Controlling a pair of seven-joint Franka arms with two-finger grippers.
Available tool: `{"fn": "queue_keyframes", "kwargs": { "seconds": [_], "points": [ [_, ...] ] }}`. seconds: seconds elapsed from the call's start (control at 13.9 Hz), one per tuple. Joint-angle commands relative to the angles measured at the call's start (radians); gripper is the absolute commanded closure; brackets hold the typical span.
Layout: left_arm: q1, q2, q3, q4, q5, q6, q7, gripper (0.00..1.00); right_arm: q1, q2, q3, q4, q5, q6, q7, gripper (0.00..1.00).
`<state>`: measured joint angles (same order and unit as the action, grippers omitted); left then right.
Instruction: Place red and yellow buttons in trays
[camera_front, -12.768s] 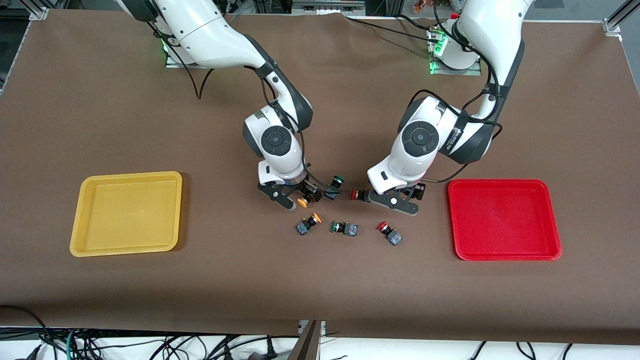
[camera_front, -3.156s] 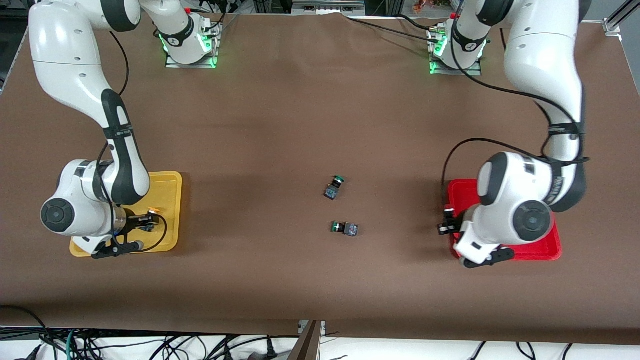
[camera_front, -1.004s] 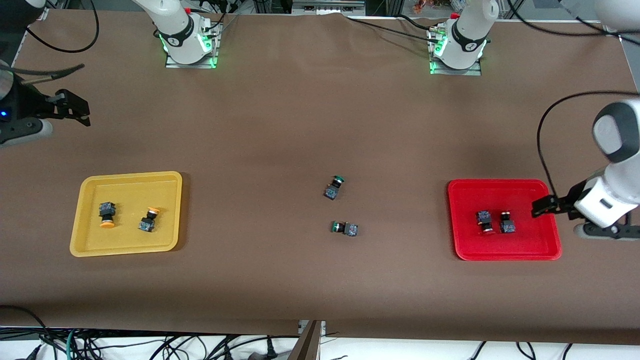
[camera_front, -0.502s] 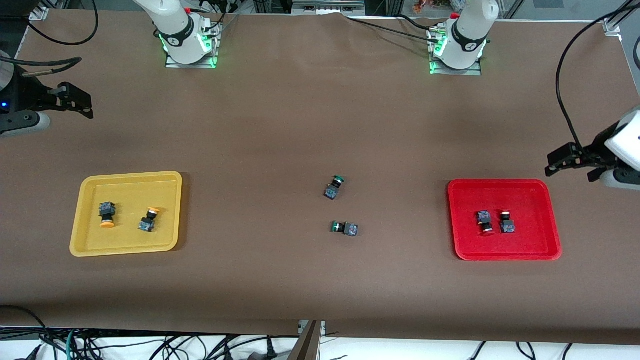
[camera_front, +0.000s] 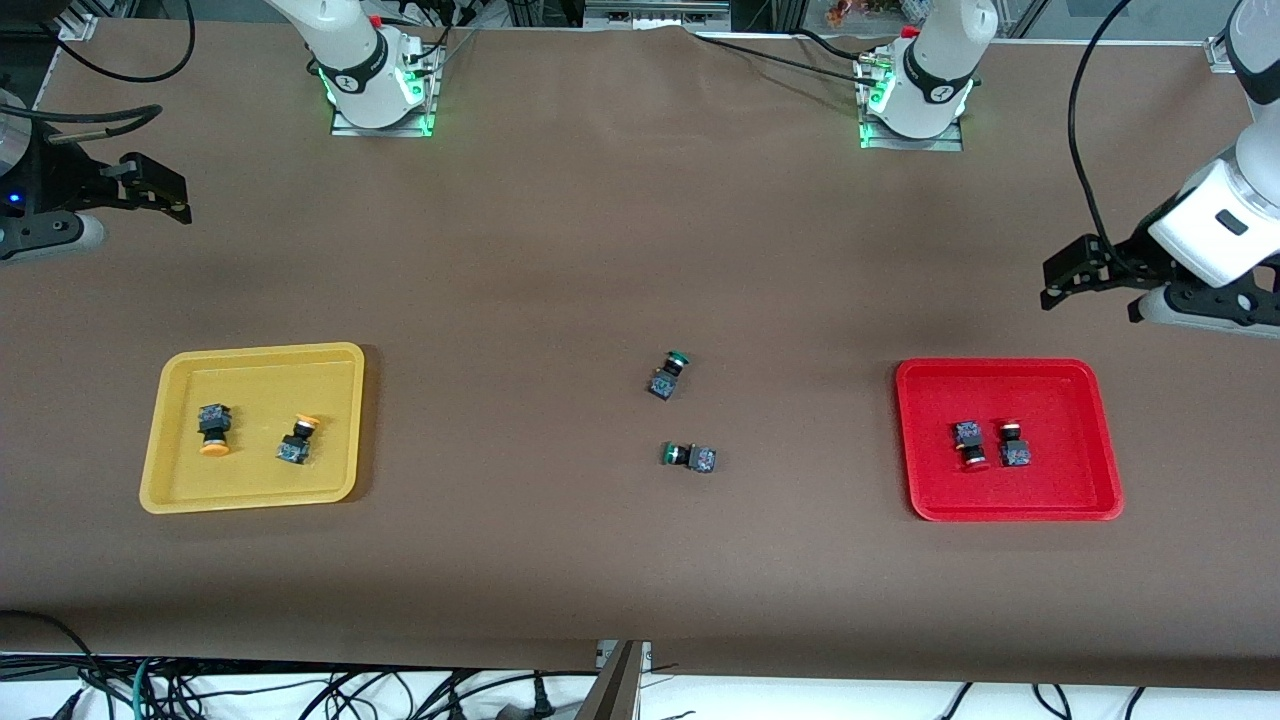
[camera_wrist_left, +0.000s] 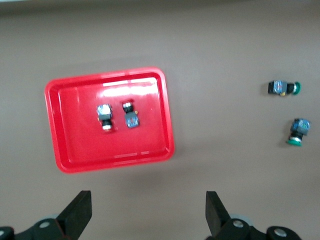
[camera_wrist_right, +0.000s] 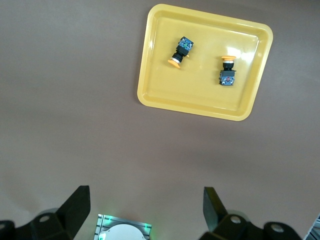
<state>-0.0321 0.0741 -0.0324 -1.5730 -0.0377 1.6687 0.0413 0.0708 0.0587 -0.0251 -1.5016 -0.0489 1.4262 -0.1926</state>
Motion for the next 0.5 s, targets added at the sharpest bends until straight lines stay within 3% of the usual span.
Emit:
{"fn": "queue_keyframes", "kwargs": {
  "seconds": [0.0, 0.43],
  "points": [
    [0.001, -0.036, 0.019, -0.009, 0.004, -0.076, -0.009, 0.00, -0.014, -0.002, 0.004, 0.001, 0.021, -0.006, 0.005, 0.00],
    [0.001, -0.042, 0.019, -0.005, 0.018, -0.106, 0.008, 0.00, -0.013, 0.004, 0.004, 0.003, 0.021, -0.004, 0.005, 0.00]
  ]
}}
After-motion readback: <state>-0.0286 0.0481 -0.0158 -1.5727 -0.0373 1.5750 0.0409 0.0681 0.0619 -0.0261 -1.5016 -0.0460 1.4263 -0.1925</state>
